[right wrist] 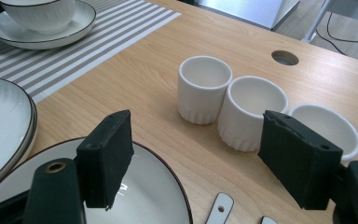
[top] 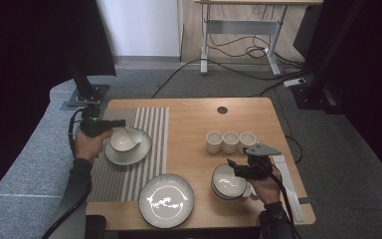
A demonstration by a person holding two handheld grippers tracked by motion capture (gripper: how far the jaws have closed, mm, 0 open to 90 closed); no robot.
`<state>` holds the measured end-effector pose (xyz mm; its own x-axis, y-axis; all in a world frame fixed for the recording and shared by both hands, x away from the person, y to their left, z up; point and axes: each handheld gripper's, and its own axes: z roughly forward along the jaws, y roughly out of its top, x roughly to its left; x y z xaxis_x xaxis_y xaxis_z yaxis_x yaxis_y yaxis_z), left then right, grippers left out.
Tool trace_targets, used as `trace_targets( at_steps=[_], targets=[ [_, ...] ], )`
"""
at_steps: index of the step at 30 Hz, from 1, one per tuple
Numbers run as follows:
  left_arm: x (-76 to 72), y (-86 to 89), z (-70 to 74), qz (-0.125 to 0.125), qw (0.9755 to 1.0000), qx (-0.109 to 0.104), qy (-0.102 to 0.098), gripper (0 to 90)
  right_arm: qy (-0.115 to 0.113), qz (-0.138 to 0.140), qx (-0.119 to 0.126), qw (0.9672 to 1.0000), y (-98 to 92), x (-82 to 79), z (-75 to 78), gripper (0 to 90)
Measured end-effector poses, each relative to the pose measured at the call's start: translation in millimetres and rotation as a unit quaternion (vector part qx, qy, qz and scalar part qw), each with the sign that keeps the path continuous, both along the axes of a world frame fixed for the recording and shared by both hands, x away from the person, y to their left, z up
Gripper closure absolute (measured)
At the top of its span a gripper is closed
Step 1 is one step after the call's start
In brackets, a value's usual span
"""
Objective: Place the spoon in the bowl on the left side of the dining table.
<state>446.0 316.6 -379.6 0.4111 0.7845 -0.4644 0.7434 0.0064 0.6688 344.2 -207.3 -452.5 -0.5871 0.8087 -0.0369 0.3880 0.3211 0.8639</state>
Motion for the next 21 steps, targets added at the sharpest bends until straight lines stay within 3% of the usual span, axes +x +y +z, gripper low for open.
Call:
trace_targets(
  at_steps=[7, 21],
  targets=[
    [3.1, 18.8, -10.9, 0.027, 0.9996, -0.001, 0.006, 84.7, 0.003, -0.005, 0.003, 1.0000, -2.8, 0.4, -3.8, 25.1],
    [9.6, 36.7, -50.6, 0.055, 0.9978, -0.018, 0.032, 84.7, 0.008, -0.001, -0.004, 1.0000, 0.5, 2.0, -7.1, 24.9]
  ],
)
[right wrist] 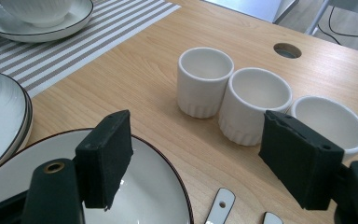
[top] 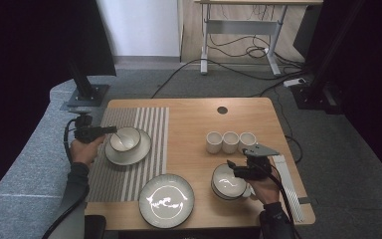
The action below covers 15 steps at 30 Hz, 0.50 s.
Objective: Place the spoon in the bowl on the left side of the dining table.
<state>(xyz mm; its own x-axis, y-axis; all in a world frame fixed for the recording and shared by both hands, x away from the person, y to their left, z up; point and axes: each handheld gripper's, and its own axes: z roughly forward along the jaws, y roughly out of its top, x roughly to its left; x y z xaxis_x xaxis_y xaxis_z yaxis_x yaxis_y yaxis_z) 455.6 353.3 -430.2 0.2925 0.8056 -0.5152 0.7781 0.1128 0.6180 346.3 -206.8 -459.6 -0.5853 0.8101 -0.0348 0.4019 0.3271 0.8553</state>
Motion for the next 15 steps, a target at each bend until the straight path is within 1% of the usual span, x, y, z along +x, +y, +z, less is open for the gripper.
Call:
trace_targets(
  at_steps=[4, 8, 12, 15],
  targets=[
    [1.8, 3.2, -8.0, 0.003, 0.9999, -0.010, 0.003, 84.7, 0.001, 0.001, -0.001, 1.0000, 0.2, 0.2, -0.5, 25.3],
    [3.5, 5.4, -15.0, 0.009, 0.9999, -0.011, 0.007, 84.7, 0.002, 0.004, -0.005, 1.0000, 1.8, 0.7, -1.7, 25.8],
    [4.1, 10.3, -19.2, 0.014, 0.9996, -0.026, 0.005, 84.6, 0.002, 0.006, -0.010, 0.9999, 2.7, 0.9, -2.4, 26.0],
    [4.1, 13.2, -20.8, 0.019, 0.9995, -0.026, 0.000, 84.4, 0.002, 0.005, -0.010, 0.9999, 2.3, 1.1, -2.5, 26.0]
  ],
)
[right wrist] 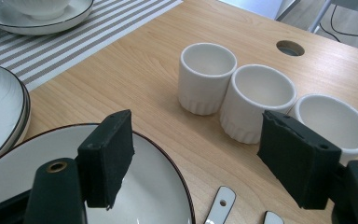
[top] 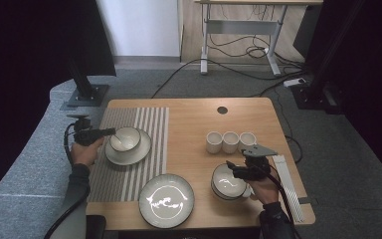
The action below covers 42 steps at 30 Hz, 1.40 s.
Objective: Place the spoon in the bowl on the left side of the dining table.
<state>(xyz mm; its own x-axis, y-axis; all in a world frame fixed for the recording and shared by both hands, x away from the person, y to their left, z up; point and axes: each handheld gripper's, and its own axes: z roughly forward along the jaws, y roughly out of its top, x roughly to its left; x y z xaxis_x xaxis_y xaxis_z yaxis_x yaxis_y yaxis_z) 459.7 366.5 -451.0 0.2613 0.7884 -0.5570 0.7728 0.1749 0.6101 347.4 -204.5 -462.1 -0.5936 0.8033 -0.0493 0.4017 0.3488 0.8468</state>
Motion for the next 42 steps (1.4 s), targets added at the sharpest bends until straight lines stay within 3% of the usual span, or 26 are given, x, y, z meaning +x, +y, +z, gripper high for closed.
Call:
trace_targets(
  at_steps=[10, 12, 21, 30, 38, 42],
  targets=[
    [-0.4, 2.3, -3.8, 0.019, 0.9986, 0.048, -0.015, 78.5, -0.001, -0.002, -0.004, 1.0000, -0.9, 0.0, 0.0, 26.1],
    [-0.4, 1.6, -5.0, 0.023, 0.9976, 0.064, -0.016, 75.9, -0.001, -0.003, -0.005, 1.0000, -1.7, -0.2, 0.4, 26.1],
    [0.0, 0.6, -9.2, 0.031, 0.9941, 0.101, -0.023, 69.7, -0.002, -0.006, -0.010, 0.9999, -3.4, -0.3, 0.6, 26.1],
    [-1.0, 7.3, -18.9, 0.041, 0.9935, 0.105, -0.019, 64.0, -0.001, -0.006, -0.010, 0.9999, -3.5, -0.3, 0.7, 26.1],
    [-2.3, 8.3, -24.8, 0.044, 0.9915, 0.119, -0.025, 58.9, 0.002, -0.006, -0.010, 0.9999, -4.1, 0.1, 0.6, 26.1],
    [-1.8, 5.6, -24.2, 0.043, 0.9894, 0.136, -0.027, 56.5, 0.004, -0.005, -0.011, 0.9999, -3.9, 0.3, 0.4, 26.1]
  ],
)
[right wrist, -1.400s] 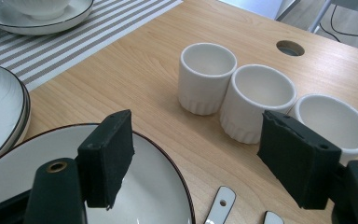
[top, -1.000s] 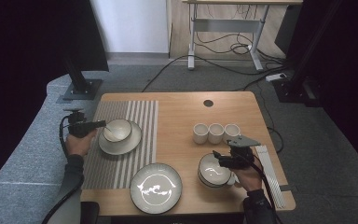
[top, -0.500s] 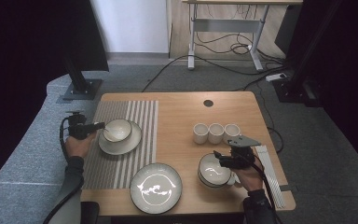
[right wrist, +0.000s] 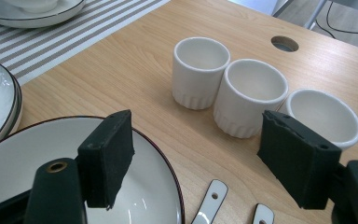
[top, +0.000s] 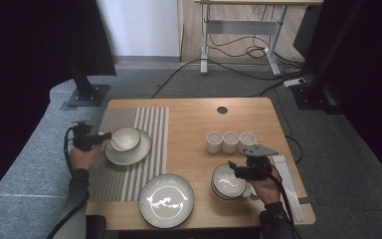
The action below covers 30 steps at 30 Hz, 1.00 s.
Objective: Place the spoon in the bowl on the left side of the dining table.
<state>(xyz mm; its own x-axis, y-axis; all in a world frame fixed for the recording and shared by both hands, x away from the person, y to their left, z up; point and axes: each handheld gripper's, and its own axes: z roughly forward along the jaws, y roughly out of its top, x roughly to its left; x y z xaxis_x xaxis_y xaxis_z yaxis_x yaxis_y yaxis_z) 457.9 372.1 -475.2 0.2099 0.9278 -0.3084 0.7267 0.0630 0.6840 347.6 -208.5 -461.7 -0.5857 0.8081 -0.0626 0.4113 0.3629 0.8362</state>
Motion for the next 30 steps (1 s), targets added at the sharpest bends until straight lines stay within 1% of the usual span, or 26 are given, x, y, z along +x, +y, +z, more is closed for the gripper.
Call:
trace_targets(
  at_steps=[4, 8, 11, 14, 18, 22, 23, 25, 26, 28, 30],
  targets=[
    [-0.7, -1.0, 0.0, 0.003, 0.9999, 0.015, -0.003, 50.2, 0.000, 0.000, 0.000, 1.0000, -0.7, -0.1, 0.6, 26.0],
    [-3.4, 1.3, 0.1, 0.002, 0.9997, 0.022, -0.010, 43.0, 0.000, 0.000, 0.000, 1.0000, -1.4, 0.1, 0.7, 25.9],
    [-6.0, 1.8, 1.8, -0.004, 0.9994, 0.028, -0.019, 38.4, 0.002, 0.001, -0.001, 1.0000, -1.1, 0.3, 0.5, 26.0],
    [-8.7, 0.4, 4.7, -0.015, 0.9987, 0.036, -0.034, 32.4, 0.003, 0.002, -0.001, 1.0000, -0.8, 0.5, 0.4, 26.0],
    [-13.6, -5.1, 10.9, -0.032, 0.9965, 0.055, -0.054, 23.7, 0.002, 0.001, 0.000, 1.0000, -1.5, 0.3, 1.0, 26.0],
    [-18.9, -11.2, 17.7, -0.051, 0.9944, 0.060, -0.070, 17.8, 0.002, 0.000, 0.003, 1.0000, -2.8, 0.2, 2.1, 25.8],
    [-21.3, -13.5, 20.0, -0.056, 0.9936, 0.062, -0.076, 17.0, 0.003, 0.000, 0.004, 1.0000, -3.2, 0.2, 2.4, 25.7],
    [-23.8, -15.8, 22.1, -0.061, 0.9927, 0.065, -0.081, 15.2, 0.004, -0.001, 0.005, 1.0000, -4.1, 0.1, 2.9, 25.5],
    [-25.9, -17.4, 23.2, -0.070, 0.9917, 0.067, -0.085, 14.0, 0.004, -0.001, 0.005, 1.0000, -4.5, 0.1, 3.1, 25.5],
    [-30.0, -21.1, 25.9, -0.078, 0.9900, 0.073, -0.092, 12.9, 0.006, -0.001, 0.005, 1.0000, -5.1, 0.3, 3.3, 25.2],
    [-34.8, -24.5, 28.7, -0.085, 0.9883, 0.076, -0.101, 10.0, 0.008, -0.002, 0.006, 0.9999, -5.6, 0.5, 3.4, 25.0]
  ],
)
